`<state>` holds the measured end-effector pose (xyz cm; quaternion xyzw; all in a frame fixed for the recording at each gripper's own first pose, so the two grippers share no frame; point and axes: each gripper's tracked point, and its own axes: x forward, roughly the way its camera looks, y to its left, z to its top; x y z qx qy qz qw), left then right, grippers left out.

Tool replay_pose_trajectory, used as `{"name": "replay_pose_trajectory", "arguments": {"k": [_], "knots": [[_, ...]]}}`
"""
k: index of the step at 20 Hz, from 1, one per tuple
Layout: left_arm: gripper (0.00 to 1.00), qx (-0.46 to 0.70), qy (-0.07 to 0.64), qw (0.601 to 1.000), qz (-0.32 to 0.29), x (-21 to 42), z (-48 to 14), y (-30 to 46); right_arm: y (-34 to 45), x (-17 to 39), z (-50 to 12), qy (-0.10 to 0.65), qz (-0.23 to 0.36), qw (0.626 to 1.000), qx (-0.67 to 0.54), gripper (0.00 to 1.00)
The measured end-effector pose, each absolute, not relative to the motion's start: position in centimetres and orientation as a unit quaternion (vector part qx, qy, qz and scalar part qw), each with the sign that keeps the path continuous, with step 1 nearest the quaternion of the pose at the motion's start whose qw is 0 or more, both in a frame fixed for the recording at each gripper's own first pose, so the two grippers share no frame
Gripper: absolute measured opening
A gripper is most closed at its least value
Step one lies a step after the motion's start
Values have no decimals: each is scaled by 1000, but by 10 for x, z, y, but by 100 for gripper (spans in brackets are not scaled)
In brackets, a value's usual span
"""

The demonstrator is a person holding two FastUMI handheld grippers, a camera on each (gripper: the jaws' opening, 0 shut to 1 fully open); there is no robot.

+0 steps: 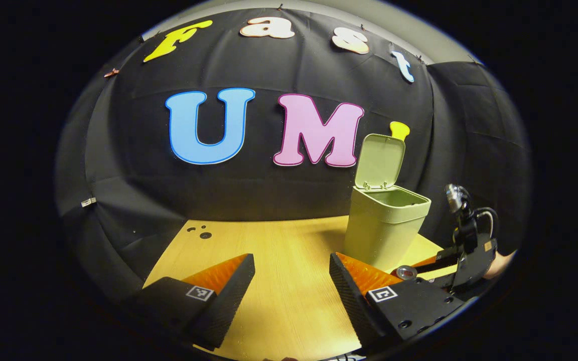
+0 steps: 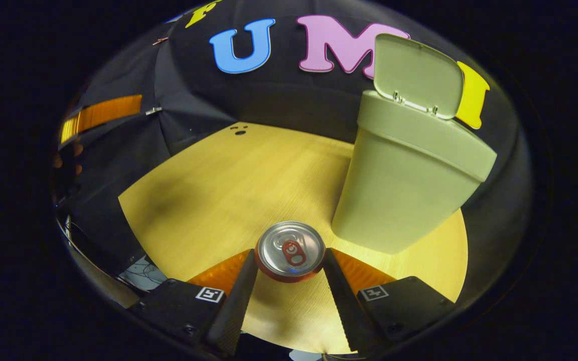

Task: Press the lid of the desktop garbage bin to open it, pick up the crumpled paper on the desktop and throw it into the bin, then pick up the pop can on the desktop and drop it into the bin, and finally close the garbage bin lid.

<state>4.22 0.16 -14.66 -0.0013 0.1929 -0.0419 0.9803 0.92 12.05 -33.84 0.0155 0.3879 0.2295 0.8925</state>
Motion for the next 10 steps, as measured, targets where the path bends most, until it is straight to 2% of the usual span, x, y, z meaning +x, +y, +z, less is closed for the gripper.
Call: {"name": "replay_pose_trajectory", "arguments": {"k": [10], "knots": [[96,-3,188,980,-60,54,-146,-12,98,86,-199,258,214,941,52,82]]}}
